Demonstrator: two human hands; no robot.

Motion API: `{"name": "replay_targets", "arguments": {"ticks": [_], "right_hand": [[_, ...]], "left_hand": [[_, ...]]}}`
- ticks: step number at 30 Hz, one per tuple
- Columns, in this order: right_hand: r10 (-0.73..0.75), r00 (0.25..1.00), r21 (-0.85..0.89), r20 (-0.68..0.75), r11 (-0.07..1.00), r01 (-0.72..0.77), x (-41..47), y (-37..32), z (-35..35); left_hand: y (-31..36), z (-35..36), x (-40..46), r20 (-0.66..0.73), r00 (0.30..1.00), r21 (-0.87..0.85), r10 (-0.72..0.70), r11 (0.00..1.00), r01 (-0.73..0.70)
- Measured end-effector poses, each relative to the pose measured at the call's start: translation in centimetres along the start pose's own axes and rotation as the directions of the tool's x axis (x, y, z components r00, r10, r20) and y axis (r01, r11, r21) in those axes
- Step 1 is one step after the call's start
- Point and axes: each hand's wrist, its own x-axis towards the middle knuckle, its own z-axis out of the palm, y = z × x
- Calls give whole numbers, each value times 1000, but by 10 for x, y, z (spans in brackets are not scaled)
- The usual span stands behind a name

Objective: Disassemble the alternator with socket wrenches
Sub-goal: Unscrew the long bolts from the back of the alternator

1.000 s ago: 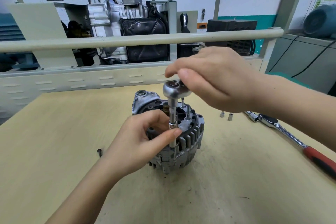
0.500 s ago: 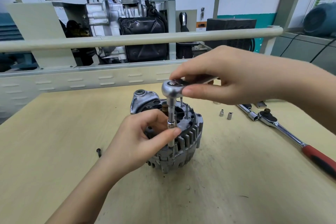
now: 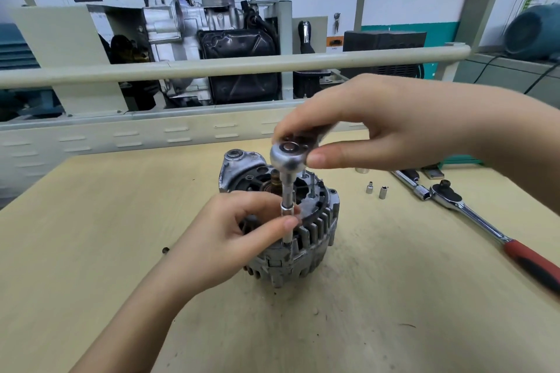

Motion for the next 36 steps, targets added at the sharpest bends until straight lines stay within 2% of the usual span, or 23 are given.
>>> {"name": "replay_targets", "arguments": {"ticks": [7, 12, 16, 24, 31, 36], "right_hand": [[72, 996, -128, -47, 989, -77, 0, -6, -3], [41, 999, -203, -13, 978, -43, -2, -9, -3], [43, 998, -190, 45, 981, -34, 1, -10, -8], [45, 999, -212, 10, 976, -42, 5, -11, -5], [79, 994, -204, 77, 977, -62, 6, -10, -9], [60, 996, -197, 71, 979, -45, 8, -11, -10]], "left_hand": [[3, 8, 3, -105, 992, 72, 72, 995, -65], [2, 5, 0, -66, 998, 14, 16, 1000, -16], [1, 2, -2, -18, 1000, -21, 9, 1000, -10], [0, 8, 2, -124, 992, -10, -5, 1000, 4], [-3, 0, 0, -6, 999, -50, -43, 998, 42], [-3, 2, 1, -65, 998, 15, 9, 1000, -8]]}}
